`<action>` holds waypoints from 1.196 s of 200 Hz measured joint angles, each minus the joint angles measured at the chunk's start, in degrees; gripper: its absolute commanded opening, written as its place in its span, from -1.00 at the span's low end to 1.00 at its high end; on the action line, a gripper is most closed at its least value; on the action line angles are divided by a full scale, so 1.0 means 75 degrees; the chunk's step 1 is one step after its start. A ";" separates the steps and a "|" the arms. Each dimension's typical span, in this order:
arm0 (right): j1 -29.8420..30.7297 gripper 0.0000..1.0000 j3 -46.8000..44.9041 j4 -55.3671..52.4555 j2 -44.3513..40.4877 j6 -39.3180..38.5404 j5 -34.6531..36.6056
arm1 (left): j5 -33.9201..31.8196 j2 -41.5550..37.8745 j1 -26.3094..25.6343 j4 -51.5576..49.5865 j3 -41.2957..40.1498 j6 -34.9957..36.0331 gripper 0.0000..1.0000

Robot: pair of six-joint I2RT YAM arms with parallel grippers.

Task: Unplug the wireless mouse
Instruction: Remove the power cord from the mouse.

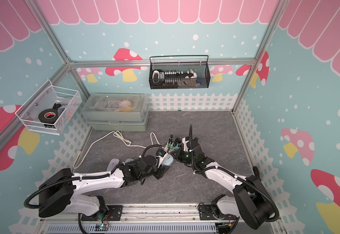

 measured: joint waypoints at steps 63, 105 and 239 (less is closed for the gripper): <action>0.0003 -1.00 0.0184 0.0052 0.0149 -0.0020 0.0108 | -0.0329 0.0000 -0.0050 0.0154 -0.0035 -0.0152 -0.01; 0.0023 -1.00 0.0271 0.0050 0.0204 -0.0020 0.0189 | -0.0495 0.0000 -0.0090 0.0230 -0.0050 -0.0227 -0.01; 0.0003 -1.00 0.0399 0.0047 0.0373 -0.0085 0.0192 | -0.0659 0.0061 -0.0102 0.0303 -0.0055 -0.0274 -0.01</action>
